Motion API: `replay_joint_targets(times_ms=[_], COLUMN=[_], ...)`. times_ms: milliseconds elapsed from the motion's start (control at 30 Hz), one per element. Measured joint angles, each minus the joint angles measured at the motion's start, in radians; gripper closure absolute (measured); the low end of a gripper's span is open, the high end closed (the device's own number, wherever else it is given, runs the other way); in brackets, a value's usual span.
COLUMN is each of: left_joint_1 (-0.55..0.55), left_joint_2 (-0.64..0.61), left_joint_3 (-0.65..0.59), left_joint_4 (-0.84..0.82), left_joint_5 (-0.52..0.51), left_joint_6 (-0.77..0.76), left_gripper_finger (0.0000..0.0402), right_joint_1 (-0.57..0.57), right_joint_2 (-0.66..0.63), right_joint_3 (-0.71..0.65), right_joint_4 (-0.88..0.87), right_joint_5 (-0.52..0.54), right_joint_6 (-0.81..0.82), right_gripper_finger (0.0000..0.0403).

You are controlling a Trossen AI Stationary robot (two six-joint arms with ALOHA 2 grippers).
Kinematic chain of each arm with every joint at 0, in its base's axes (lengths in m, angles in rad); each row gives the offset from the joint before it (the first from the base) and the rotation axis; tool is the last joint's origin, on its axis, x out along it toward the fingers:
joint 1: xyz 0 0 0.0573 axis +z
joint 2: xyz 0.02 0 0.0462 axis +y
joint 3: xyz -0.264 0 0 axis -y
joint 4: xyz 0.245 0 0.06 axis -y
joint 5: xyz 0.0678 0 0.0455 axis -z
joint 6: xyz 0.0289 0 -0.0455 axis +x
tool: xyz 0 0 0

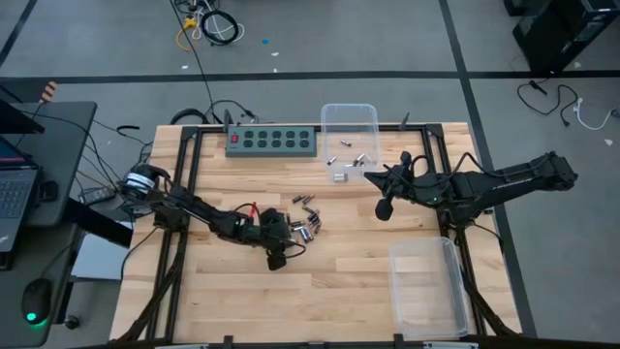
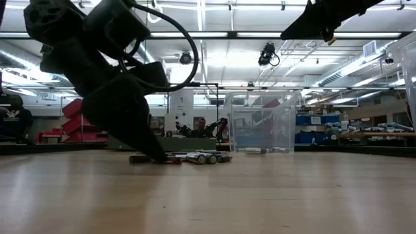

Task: Sort batteries
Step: Put the silver battery into the top transparent bin

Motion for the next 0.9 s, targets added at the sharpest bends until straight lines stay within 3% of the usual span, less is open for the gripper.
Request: replay_joint_targets(times_ms=[433,767,900], left_joint_1=[0.006,0.011,0.019], left_joint_2=[0.003,0.003,0.003], left_joint_3=[0.0,0.0,0.001], left_joint_4=[-0.002,0.005,0.021], left_joint_5=[0.014,0.016,0.043], left_joint_6=[0.0,0.029,0.046], left_gripper_finger=[0.0278,0.0382,0.0391], right_joint_1=[0.0,0.0,0.0], right_joint_2=[0.0,0.0,0.0], right_joint_3=[0.0,0.0,0.0], right_joint_4=[-0.001,0.0,0.0], right_joint_5=[0.0,0.0,0.0], right_joint_6=[0.0,0.0,0.0], right_gripper_finger=[0.0402,0.0402,0.0402])
